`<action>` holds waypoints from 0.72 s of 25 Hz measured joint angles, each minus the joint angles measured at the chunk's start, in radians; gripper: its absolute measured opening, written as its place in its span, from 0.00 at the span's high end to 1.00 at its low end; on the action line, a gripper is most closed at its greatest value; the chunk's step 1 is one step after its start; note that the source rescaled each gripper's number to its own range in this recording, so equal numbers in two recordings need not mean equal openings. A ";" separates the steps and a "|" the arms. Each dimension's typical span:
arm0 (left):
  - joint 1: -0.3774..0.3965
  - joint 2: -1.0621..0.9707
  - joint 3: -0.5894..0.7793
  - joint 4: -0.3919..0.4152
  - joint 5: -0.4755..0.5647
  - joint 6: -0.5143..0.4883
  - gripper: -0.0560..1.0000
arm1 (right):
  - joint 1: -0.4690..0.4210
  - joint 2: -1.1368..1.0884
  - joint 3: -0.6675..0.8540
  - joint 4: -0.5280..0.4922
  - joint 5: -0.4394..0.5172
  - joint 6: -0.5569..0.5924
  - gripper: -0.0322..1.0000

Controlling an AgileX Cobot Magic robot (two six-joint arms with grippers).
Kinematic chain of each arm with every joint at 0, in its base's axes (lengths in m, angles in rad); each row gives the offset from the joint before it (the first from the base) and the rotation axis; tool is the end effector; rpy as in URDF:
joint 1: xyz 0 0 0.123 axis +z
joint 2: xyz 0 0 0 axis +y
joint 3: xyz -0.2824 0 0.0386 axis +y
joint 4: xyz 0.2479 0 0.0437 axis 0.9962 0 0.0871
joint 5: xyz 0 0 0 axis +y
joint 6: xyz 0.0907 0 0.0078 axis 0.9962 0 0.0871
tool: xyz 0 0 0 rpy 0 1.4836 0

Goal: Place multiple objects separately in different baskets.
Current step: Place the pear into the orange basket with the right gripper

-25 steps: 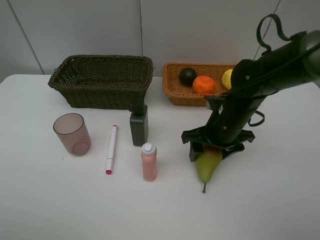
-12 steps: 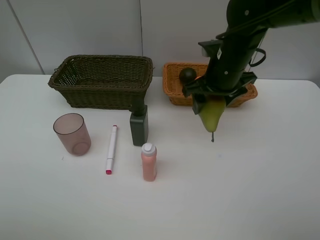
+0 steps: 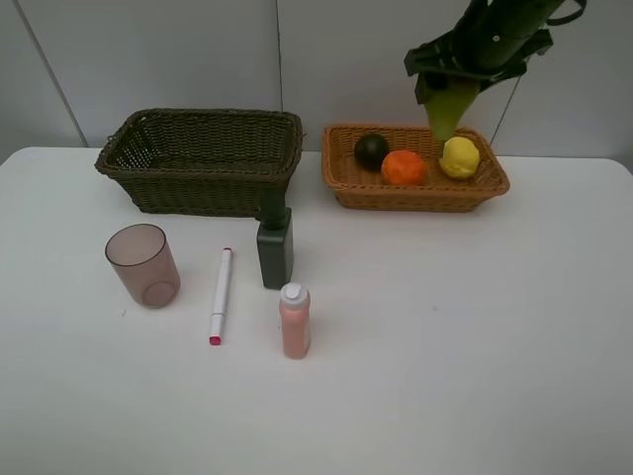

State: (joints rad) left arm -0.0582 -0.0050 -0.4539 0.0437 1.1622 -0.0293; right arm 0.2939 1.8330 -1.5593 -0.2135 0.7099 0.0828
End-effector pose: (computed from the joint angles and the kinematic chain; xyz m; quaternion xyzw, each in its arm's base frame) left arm -0.0053 0.0040 0.2565 0.0113 0.8879 0.0017 0.4598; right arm 0.4037 0.1090 0.2909 -0.1518 0.9275 -0.0290 0.3404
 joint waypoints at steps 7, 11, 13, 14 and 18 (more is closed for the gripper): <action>0.000 0.000 0.000 0.000 0.000 0.000 0.00 | -0.099 0.104 -0.002 -0.003 -0.171 -0.010 0.63; 0.000 0.000 0.000 0.000 0.000 0.000 0.00 | -0.116 0.193 -0.002 -0.007 -0.227 -0.012 0.63; 0.000 0.000 0.000 0.000 0.000 0.000 0.00 | -0.116 0.231 -0.002 -0.007 -0.244 -0.012 0.63; 0.000 0.000 0.000 0.000 0.000 0.000 0.00 | -0.116 0.244 -0.002 -0.007 -0.252 -0.013 0.63; 0.000 0.000 0.000 0.000 0.000 0.000 0.00 | -0.116 0.288 -0.002 -0.007 -0.276 -0.013 0.63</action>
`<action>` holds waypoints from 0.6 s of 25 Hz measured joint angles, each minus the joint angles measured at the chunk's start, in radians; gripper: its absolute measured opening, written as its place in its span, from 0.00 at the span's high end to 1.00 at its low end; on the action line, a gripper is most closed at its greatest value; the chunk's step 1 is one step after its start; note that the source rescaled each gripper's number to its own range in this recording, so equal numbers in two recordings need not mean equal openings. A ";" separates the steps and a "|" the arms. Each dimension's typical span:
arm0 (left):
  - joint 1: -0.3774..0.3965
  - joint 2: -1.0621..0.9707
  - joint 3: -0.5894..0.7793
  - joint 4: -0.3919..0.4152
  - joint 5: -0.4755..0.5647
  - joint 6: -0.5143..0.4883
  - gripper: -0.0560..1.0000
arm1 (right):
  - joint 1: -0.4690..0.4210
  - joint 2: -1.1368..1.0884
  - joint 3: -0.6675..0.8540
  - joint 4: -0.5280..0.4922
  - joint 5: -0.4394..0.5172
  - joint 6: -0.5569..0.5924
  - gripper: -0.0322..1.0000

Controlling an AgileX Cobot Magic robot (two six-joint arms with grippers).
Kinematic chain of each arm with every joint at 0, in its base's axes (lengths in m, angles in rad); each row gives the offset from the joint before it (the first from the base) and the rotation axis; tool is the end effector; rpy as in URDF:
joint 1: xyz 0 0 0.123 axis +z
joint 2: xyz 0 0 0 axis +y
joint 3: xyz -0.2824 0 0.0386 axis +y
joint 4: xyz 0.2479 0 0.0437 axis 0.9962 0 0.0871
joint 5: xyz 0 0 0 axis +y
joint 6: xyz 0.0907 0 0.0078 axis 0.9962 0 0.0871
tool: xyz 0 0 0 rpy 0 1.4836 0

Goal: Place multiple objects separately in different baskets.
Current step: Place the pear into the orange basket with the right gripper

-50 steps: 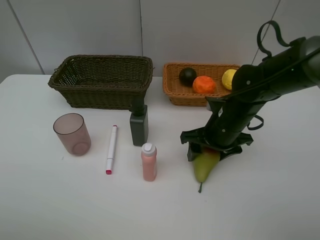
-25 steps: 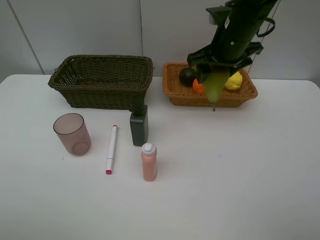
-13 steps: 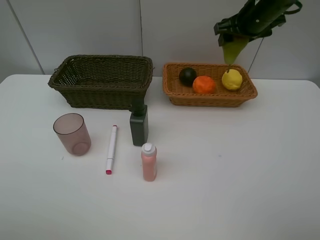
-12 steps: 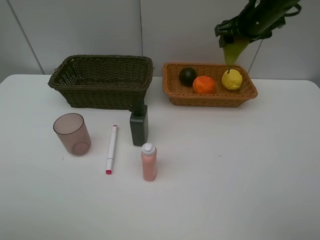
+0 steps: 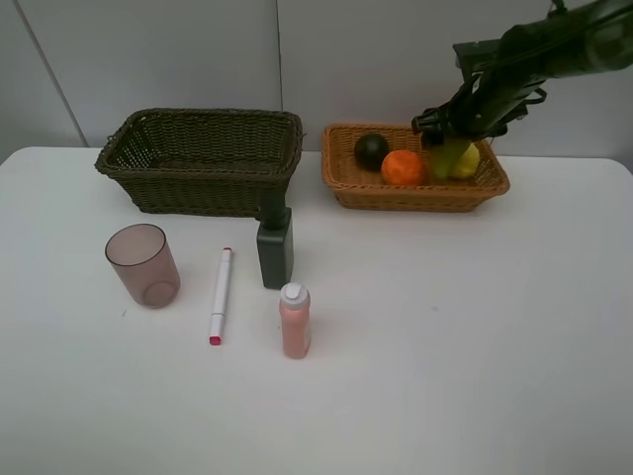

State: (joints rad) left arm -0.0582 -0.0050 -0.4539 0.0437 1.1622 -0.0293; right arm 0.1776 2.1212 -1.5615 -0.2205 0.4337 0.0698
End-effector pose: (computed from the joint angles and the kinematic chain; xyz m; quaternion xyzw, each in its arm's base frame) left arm -0.0053 0.0040 0.2565 0.0113 0.8879 0.0017 0.4598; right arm 0.4644 0.0748 0.1780 -0.1298 0.9339 -0.0357 0.3312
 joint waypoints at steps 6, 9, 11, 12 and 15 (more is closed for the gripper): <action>0.000 0.000 0.000 0.001 0.000 0.000 0.00 | 0.000 0.016 0.000 0.000 -0.002 0.000 0.63; 0.000 0.000 0.000 0.001 0.000 0.000 0.00 | 0.000 0.016 0.000 0.000 -0.014 0.000 0.63; 0.000 0.000 0.000 0.001 0.000 0.000 0.00 | 0.000 0.016 0.000 0.000 -0.033 0.000 0.63; 0.000 0.000 0.000 0.001 0.000 0.000 0.00 | 0.000 0.016 0.000 0.000 -0.040 0.000 0.63; 0.000 0.000 0.000 0.003 0.000 0.000 0.00 | 0.000 0.016 0.000 0.000 -0.047 0.000 0.63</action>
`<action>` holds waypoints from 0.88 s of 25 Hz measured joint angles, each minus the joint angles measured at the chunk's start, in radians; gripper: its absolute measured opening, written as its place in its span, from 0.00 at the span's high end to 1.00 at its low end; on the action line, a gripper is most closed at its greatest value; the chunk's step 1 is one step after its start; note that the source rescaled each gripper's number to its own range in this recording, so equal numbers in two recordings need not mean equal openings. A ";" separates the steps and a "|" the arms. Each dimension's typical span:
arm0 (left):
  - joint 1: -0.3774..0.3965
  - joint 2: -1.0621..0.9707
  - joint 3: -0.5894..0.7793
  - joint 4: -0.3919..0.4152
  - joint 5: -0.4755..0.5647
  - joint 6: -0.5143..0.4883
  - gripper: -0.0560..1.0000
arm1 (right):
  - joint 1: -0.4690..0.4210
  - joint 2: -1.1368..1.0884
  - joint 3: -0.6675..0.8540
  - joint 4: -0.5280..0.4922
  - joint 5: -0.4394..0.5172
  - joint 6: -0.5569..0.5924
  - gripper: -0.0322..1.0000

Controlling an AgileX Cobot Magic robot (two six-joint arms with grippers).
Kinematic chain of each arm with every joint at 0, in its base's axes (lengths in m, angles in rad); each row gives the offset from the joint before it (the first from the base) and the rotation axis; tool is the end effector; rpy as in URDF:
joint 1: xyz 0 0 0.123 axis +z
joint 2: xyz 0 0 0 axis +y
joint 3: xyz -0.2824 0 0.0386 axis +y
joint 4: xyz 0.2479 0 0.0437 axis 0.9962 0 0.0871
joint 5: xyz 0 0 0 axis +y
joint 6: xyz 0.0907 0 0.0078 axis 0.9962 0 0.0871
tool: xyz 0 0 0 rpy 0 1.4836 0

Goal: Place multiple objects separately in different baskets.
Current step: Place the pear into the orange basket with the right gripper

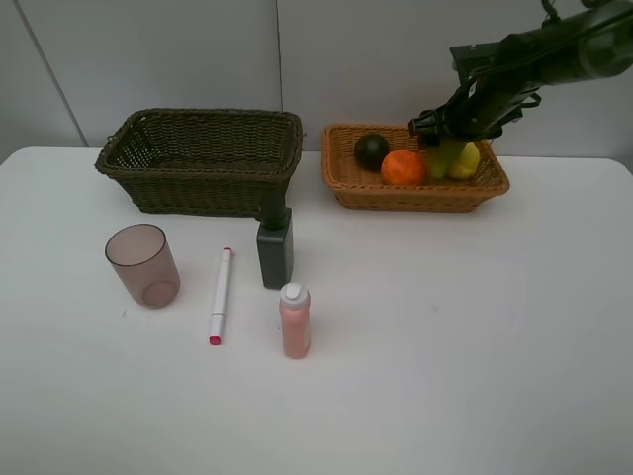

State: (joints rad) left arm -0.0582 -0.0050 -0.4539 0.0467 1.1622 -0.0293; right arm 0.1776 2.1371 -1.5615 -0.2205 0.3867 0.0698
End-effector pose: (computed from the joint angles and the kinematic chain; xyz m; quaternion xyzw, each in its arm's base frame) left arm -0.0053 0.0042 0.2565 0.0112 0.8879 0.0032 0.4599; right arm 0.4683 0.0764 0.1731 -0.1319 0.9286 -0.0314 0.3453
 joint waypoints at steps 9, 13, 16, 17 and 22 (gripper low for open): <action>0.000 0.000 0.000 0.000 0.000 0.000 0.00 | 0.000 0.000 0.000 0.000 0.002 0.000 0.63; 0.000 0.000 0.000 0.000 0.000 0.000 0.00 | 0.000 0.000 0.000 0.000 0.008 0.000 0.56; 0.000 0.000 0.000 0.000 0.000 0.000 0.00 | 0.000 0.000 0.000 0.000 0.022 0.000 0.17; 0.000 0.000 0.000 0.000 0.000 0.000 0.00 | 0.000 0.000 0.000 0.000 0.027 0.000 0.10; 0.000 0.000 0.000 0.000 0.000 0.000 0.00 | 0.000 -0.002 0.000 0.000 0.052 0.000 0.02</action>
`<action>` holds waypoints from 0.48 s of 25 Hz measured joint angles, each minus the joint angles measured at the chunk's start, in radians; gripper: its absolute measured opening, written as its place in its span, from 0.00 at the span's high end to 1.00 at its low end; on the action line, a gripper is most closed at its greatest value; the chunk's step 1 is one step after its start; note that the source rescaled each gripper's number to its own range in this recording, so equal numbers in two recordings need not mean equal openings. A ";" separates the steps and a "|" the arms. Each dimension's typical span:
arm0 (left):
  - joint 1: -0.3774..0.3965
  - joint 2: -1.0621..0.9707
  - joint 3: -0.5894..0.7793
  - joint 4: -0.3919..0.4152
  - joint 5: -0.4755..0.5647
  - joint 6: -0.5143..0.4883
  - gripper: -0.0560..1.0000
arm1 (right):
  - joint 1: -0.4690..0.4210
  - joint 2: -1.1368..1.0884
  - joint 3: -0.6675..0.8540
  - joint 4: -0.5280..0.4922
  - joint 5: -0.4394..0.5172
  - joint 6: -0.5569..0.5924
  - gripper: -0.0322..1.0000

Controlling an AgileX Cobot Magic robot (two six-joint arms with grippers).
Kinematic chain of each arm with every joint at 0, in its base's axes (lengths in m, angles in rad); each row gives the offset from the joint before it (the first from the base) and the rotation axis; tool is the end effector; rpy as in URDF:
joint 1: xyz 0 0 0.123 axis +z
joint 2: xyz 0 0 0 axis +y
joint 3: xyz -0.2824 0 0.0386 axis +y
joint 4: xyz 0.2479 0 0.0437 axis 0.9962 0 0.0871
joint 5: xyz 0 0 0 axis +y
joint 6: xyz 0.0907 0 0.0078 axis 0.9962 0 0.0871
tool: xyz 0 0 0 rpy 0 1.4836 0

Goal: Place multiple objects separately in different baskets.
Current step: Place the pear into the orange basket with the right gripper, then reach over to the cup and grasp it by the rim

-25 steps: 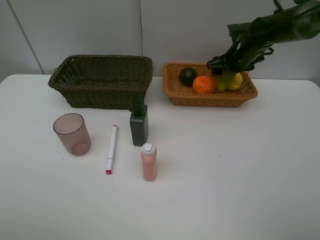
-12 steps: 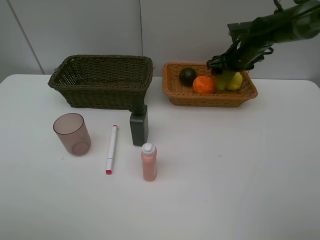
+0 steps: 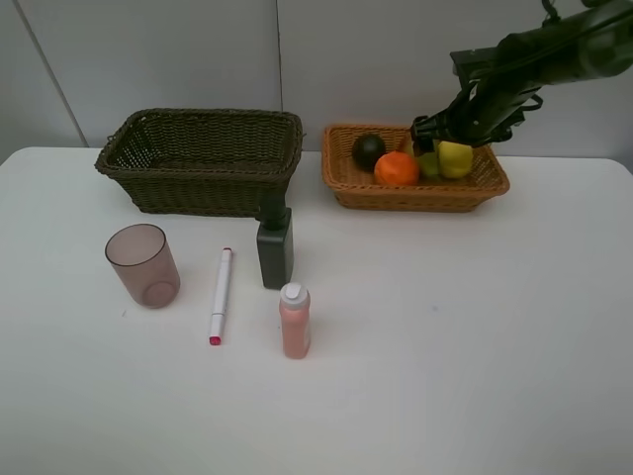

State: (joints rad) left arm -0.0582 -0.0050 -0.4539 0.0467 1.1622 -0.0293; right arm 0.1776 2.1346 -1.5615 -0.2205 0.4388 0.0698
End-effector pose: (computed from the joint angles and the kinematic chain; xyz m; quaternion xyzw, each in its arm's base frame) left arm -0.0053 0.0042 0.2565 0.0112 0.8879 0.0032 0.4599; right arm 0.4648 0.0748 0.1714 -0.1303 0.9369 -0.0364 0.3225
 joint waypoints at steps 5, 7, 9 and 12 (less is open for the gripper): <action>0.000 0.000 0.000 0.000 0.000 0.000 0.00 | 0.000 -0.027 0.000 0.000 0.051 0.000 0.02; 0.000 0.000 0.000 0.000 0.000 0.000 0.00 | 0.000 -0.043 0.000 0.000 0.091 0.000 0.02; 0.000 0.000 0.000 0.000 0.000 0.000 0.00 | 0.000 -0.067 0.000 0.000 0.138 0.000 0.02; 0.000 0.000 0.000 0.000 0.000 0.000 0.00 | 0.000 -0.115 0.000 0.003 0.243 0.000 0.02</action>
State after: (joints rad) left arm -0.0582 -0.0050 -0.4539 0.0467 1.1622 -0.0293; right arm 0.1776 2.0193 -1.5615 -0.2178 0.6822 0.0698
